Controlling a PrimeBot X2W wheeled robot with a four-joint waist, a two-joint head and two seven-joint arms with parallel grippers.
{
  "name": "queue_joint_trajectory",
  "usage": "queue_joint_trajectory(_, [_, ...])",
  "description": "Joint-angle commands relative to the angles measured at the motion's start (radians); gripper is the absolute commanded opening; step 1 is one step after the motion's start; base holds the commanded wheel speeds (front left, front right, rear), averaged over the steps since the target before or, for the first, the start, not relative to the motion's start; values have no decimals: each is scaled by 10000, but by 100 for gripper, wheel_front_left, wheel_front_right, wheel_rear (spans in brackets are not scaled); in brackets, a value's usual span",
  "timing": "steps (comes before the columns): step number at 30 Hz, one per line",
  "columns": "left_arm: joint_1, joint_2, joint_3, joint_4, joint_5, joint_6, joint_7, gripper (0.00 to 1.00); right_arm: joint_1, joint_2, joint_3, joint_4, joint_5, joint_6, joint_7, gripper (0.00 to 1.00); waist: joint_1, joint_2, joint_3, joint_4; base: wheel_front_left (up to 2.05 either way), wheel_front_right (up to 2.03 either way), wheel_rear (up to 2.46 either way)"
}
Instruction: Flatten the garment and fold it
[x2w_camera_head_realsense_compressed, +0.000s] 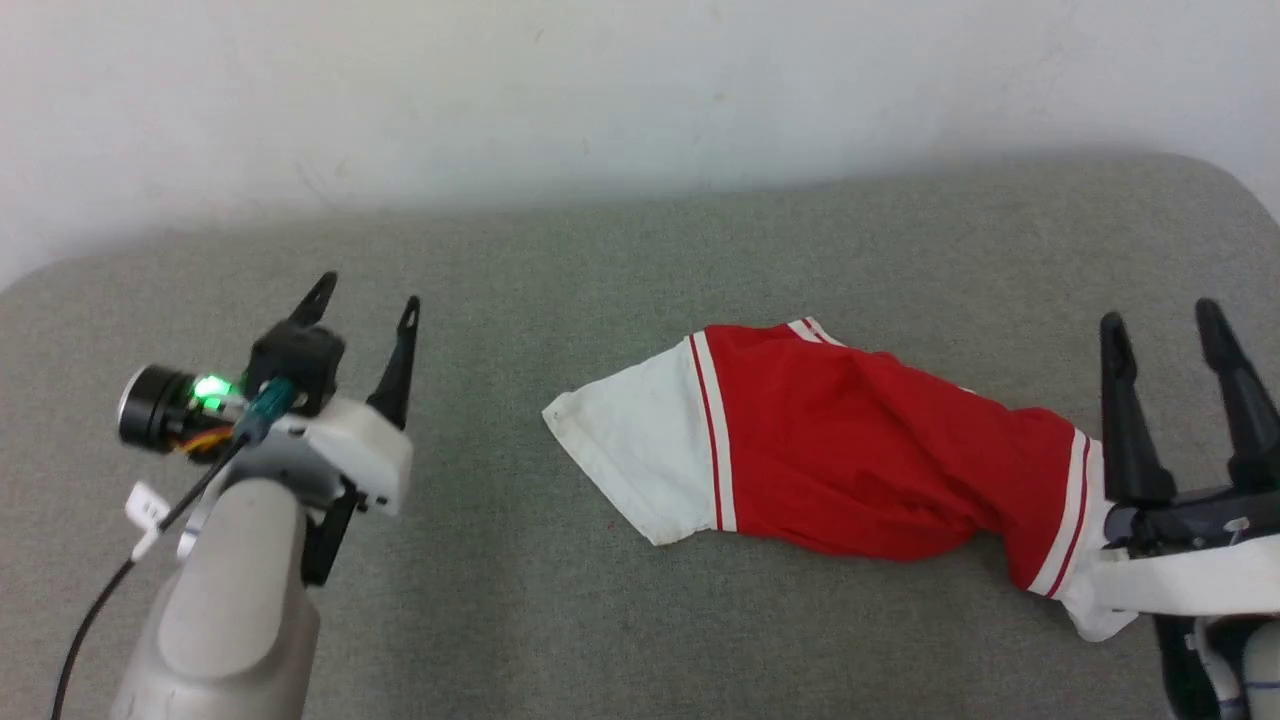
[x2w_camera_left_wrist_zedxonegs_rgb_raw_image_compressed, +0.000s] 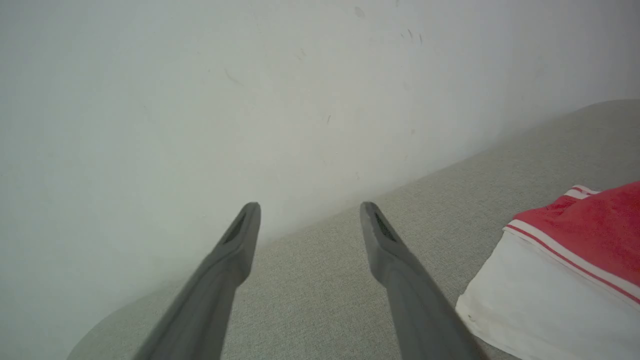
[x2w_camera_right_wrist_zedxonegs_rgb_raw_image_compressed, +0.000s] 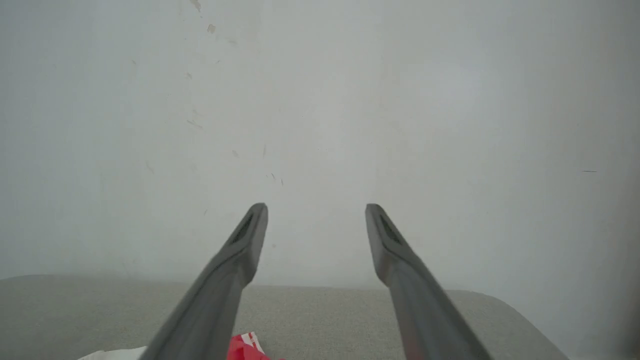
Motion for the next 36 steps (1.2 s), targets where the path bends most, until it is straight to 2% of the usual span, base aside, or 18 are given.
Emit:
queue_joint_trajectory(1, [-415,112,-309,189,26,-87,210,100,224,133,76,-35,75,-7,-40,100,0,0,135,35,0,0,0])
queue_joint_trajectory(4, [-1235,171,-1211,641,-233,-172,928,100,385,361,282,72,96,-7,-42,100,0,0,287,89,0,0,0])
queue_joint_trajectory(8, [-2379,475,-3319,1188,-1156,-183,2018,100,445,654,572,373,245,-7,-43,100,0,0,538,82,0,0,0])
queue_joint_trajectory(12, [-3566,786,-5443,1756,-2864,-185,3387,100,332,656,850,692,115,-7,-44,100,0,0,828,-26,0,0,0])
queue_joint_trajectory(18, [-4956,1344,-8134,2090,-5850,-186,6124,100,-111,578,1200,950,-376,-7,-44,100,0,0,1398,-403,0,0,0])
queue_joint_trajectory(20, [-5365,1527,-8786,2079,-6692,-186,6944,100,-259,599,1307,1012,-468,-7,-44,100,0,0,1615,-536,0,0,0])
queue_joint_trajectory(24, [-6038,1814,-9986,2003,-7716,-187,8053,100,-545,624,1554,1134,-660,-7,-45,100,0,0,2018,-810,0,0,0])
queue_joint_trajectory(28, [-6494,1983,-11114,2041,-8295,-187,8780,100,-828,685,1693,1165,-821,-7,-45,100,0,0,2360,-1069,0,0,0])
queue_joint_trajectory(31, [-6572,2037,-11563,2054,-8568,-187,9106,100,-962,686,1716,1215,-972,-7,-45,100,0,0,2461,-1198,0,0,0])
queue_joint_trajectory(32, [-6557,2069,-11657,1986,-8592,-187,9187,48,-983,673,1709,1232,-1011,-7,-45,100,0,0,2453,-1217,0,0,0])
queue_joint_trajectory(33, [-6507,2119,-11720,1902,-8647,-187,9281,0,-1009,648,1705,1220,-1061,-7,-45,100,0,0,2418,-1236,0,0,0])
queue_joint_trajectory(36, [-6329,2269,-11798,1661,-8738,-187,9287,0,-978,571,1541,1201,-1134,-7,-45,100,0,0,2130,-1174,0,0,0])
